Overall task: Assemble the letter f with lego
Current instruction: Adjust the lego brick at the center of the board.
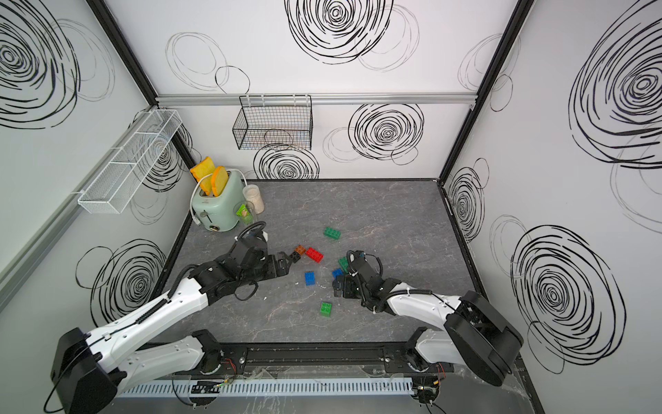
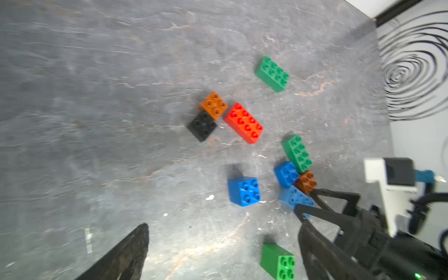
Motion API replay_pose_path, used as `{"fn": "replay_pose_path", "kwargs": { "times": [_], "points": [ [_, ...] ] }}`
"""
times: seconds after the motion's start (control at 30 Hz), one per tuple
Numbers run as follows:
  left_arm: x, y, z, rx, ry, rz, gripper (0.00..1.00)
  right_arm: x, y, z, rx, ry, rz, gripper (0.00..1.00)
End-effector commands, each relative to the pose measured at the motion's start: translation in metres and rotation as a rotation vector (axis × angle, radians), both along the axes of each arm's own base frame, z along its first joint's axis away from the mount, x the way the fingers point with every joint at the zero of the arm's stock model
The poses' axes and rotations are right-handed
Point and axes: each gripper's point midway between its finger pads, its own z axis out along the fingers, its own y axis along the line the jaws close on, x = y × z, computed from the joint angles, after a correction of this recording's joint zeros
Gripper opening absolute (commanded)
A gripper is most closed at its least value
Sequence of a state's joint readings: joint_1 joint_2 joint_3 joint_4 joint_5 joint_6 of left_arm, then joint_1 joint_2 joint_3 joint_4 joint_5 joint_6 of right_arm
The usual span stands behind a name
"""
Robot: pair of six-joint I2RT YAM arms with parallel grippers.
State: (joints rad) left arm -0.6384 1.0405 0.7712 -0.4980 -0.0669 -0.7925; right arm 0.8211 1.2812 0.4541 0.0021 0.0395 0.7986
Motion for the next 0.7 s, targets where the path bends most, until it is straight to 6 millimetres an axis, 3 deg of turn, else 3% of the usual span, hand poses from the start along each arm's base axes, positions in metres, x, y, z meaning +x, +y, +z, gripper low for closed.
{"fn": "replay_pose_path", "kwargs": {
  "times": [0.0,0.3,0.67],
  "points": [
    [-0.004,0.015,0.015,0.063,-0.048,-0.019,0.98,-0.005,-0.008,-0.015,-0.063,0.062,-0.112,0.99],
    [0.004,0.031,0.011,0.093,-0.043,-0.029,0.98,-0.004,-0.002,-0.035,-0.144,0.143,-0.202,0.99],
    [0.010,0.044,-0.001,0.082,-0.033,-0.030,0.98,-0.030,-0.007,-0.048,-0.197,0.219,-0.251,0.99]
  ]
}}
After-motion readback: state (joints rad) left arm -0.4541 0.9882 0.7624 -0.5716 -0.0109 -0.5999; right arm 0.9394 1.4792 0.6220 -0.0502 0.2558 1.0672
